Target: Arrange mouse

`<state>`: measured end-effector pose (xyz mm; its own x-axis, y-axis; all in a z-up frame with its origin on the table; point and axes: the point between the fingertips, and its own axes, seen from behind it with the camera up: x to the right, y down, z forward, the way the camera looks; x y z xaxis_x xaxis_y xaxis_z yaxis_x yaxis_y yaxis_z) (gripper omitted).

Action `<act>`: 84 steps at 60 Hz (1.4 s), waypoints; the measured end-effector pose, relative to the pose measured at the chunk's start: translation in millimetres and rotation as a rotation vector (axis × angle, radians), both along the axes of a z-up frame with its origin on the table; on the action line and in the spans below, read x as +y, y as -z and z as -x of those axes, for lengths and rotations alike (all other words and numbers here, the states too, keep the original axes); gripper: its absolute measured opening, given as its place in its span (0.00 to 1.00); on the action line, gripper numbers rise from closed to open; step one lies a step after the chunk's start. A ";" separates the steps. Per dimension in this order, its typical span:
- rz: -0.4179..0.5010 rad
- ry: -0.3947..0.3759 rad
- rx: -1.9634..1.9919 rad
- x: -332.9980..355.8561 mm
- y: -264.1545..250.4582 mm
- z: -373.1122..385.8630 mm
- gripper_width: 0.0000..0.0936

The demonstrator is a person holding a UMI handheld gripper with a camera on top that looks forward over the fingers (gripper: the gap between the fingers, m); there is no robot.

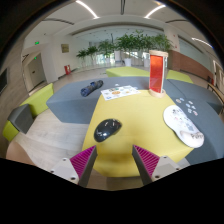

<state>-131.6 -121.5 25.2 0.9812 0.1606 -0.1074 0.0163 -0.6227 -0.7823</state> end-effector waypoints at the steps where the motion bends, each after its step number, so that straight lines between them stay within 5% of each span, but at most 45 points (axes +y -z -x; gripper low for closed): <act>1: -0.002 -0.004 0.007 5.5 1.6 5.3 0.82; 29: -0.015 0.010 -0.078 119.5 32.5 50.4 0.80; 35: -0.014 0.013 -0.106 132.3 39.2 51.8 0.61; 52: 0.013 -0.019 0.038 132.7 13.2 56.7 0.46; 59: -0.139 -0.010 0.014 150.7 -64.3 8.6 0.46; 69: -0.262 0.126 -0.059 175.6 -123.2 -131.8 0.46; 77: -0.175 0.215 -0.030 177.3 -72.9 -215.4 0.46; 84: -0.084 0.214 -0.042 174.8 -16.7 -238.2 0.45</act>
<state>106.6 53.3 41.9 0.9972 -0.0448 -0.0606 -0.0753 -0.5484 -0.8328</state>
